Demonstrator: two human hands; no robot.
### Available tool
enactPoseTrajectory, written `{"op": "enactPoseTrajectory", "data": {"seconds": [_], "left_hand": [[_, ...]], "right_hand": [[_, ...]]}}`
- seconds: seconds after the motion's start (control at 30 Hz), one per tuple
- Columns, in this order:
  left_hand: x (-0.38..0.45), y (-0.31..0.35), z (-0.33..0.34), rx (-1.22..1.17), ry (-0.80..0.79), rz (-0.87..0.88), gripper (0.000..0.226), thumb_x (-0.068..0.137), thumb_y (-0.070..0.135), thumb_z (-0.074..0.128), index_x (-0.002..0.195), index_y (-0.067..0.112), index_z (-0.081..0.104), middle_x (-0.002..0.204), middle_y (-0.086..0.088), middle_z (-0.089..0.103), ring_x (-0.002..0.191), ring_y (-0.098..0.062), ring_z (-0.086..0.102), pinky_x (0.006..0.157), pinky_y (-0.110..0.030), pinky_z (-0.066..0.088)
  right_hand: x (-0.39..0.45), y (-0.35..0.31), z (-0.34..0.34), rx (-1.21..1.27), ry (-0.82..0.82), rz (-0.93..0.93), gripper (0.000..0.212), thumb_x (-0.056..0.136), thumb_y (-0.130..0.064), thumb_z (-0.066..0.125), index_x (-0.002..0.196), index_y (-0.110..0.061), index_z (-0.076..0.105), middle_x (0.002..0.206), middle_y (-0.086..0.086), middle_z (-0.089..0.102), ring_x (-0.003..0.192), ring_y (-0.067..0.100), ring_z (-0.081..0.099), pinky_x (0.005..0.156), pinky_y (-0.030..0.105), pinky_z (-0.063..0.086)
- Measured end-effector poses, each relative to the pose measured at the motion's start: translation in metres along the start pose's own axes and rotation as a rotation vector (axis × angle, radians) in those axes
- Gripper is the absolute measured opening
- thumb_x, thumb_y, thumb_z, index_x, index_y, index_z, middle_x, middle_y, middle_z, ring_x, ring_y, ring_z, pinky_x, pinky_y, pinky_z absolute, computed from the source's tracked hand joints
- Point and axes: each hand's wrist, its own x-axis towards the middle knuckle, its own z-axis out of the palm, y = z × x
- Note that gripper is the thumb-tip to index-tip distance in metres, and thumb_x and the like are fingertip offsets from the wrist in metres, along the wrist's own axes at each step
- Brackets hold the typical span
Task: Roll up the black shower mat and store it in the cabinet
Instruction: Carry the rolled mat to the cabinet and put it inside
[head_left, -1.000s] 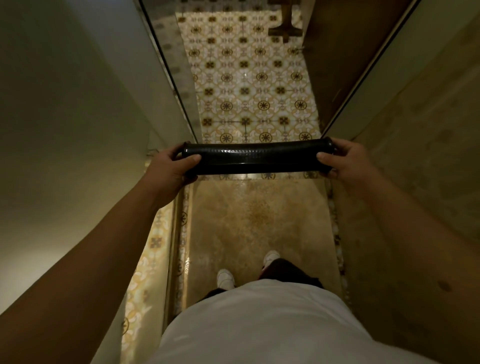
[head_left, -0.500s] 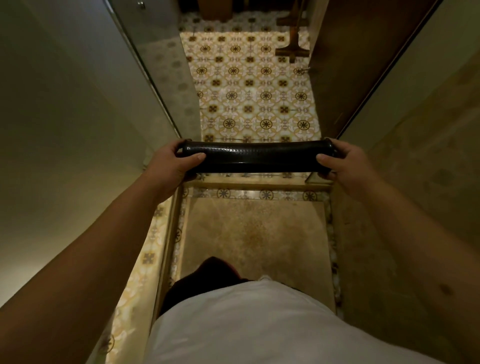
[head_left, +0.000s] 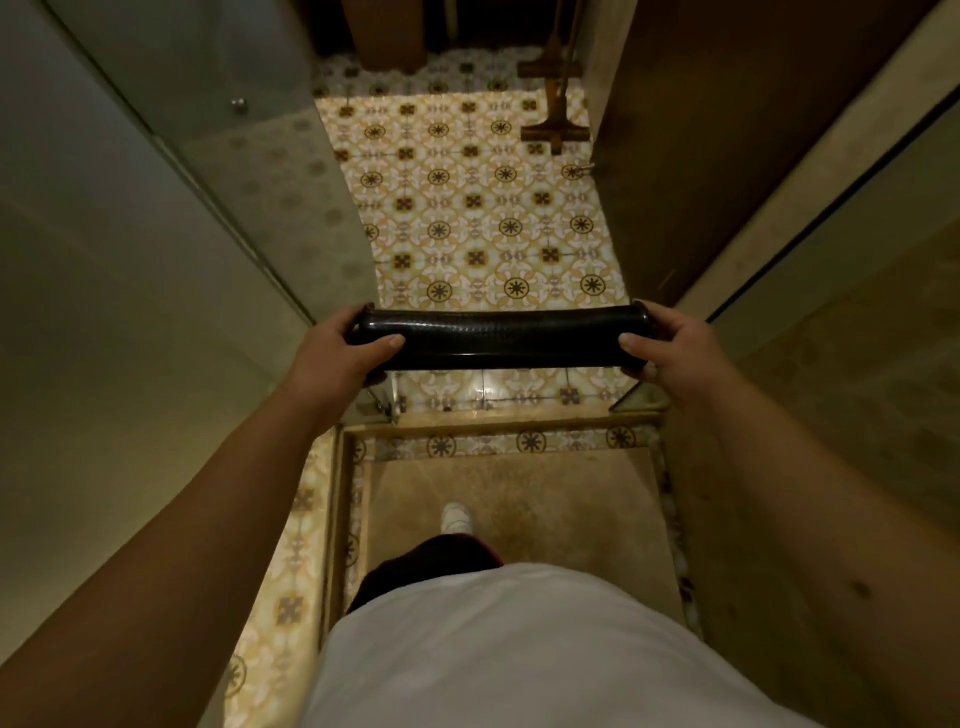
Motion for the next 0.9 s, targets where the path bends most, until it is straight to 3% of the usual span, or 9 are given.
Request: {"op": "enactPoseTrajectory", "data": {"seconds": [0.13, 0.27, 0.33, 0.47, 0.63, 0.77, 0.9], "left_hand": [[0.047, 0.02, -0.01, -0.014, -0.038, -0.01, 0.047, 0.075, 0.019, 0.079, 0.116, 0.033, 0.061, 0.109, 0.005, 0.063, 0.094, -0.018, 0.066, 0.065, -0.029, 0.053], [0.082, 0.039, -0.008, -0.027, -0.067, -0.018, 0.035, 0.07, 0.023, 0.079, 0.096, 0.044, 0.067, 0.104, 0.007, 0.065, 0.092, -0.017, 0.066, 0.064, -0.028, 0.053], [0.101, 0.042, -0.004, -0.02, -0.065, -0.024, 0.04, 0.076, 0.017, 0.078, 0.106, 0.038, 0.064, 0.11, 0.004, 0.063, 0.095, -0.019, 0.065, 0.066, -0.03, 0.053], [0.137, 0.051, 0.007, -0.017, -0.034, -0.044, 0.064, 0.08, 0.011, 0.074, 0.138, 0.021, 0.048, 0.118, 0.0, 0.057, 0.1, -0.021, 0.062, 0.069, -0.031, 0.053], [0.188, 0.076, 0.034, -0.014, -0.011, -0.022, 0.058, 0.081, 0.01, 0.073, 0.133, 0.023, 0.051, 0.114, 0.002, 0.059, 0.093, -0.015, 0.065, 0.066, -0.027, 0.054], [0.224, 0.09, 0.051, -0.018, 0.022, -0.028, 0.06, 0.082, 0.011, 0.073, 0.135, 0.022, 0.049, 0.113, 0.005, 0.059, 0.098, -0.019, 0.063, 0.073, -0.033, 0.053], [0.254, 0.103, 0.064, -0.034, 0.055, -0.034, 0.064, 0.082, 0.012, 0.073, 0.14, 0.017, 0.047, 0.116, -0.001, 0.059, 0.098, -0.018, 0.063, 0.07, -0.031, 0.053]], "right_hand": [[0.033, -0.015, 0.016, 0.037, 0.035, -0.006, 0.052, 0.08, 0.001, 0.069, 0.126, -0.02, 0.057, 0.111, -0.002, 0.06, 0.1, 0.023, 0.062, 0.068, 0.03, 0.058], [0.062, -0.033, 0.024, 0.011, 0.041, -0.009, 0.038, 0.081, 0.0, 0.069, 0.097, -0.035, 0.066, 0.105, -0.003, 0.063, 0.099, 0.024, 0.063, 0.073, 0.035, 0.058], [0.079, -0.042, 0.023, 0.0, 0.035, -0.004, 0.038, 0.081, 0.001, 0.068, 0.093, -0.035, 0.067, 0.104, -0.002, 0.063, 0.099, 0.025, 0.063, 0.081, 0.042, 0.056], [0.118, -0.055, 0.017, -0.011, 0.023, 0.011, 0.039, 0.082, 0.0, 0.068, 0.109, -0.029, 0.063, 0.111, 0.0, 0.061, 0.099, 0.024, 0.063, 0.081, 0.041, 0.056], [0.185, -0.085, 0.001, -0.027, -0.009, 0.023, 0.054, 0.082, -0.001, 0.069, 0.131, -0.018, 0.054, 0.116, 0.003, 0.06, 0.101, 0.026, 0.063, 0.071, 0.035, 0.055], [0.234, -0.111, -0.01, -0.06, -0.054, 0.016, 0.058, 0.082, -0.002, 0.068, 0.136, -0.017, 0.051, 0.118, 0.004, 0.06, 0.102, 0.026, 0.063, 0.072, 0.035, 0.054], [0.27, -0.135, -0.013, -0.073, -0.086, 0.024, 0.062, 0.083, -0.001, 0.067, 0.14, -0.014, 0.047, 0.125, 0.008, 0.056, 0.105, 0.027, 0.061, 0.073, 0.035, 0.054]]}}
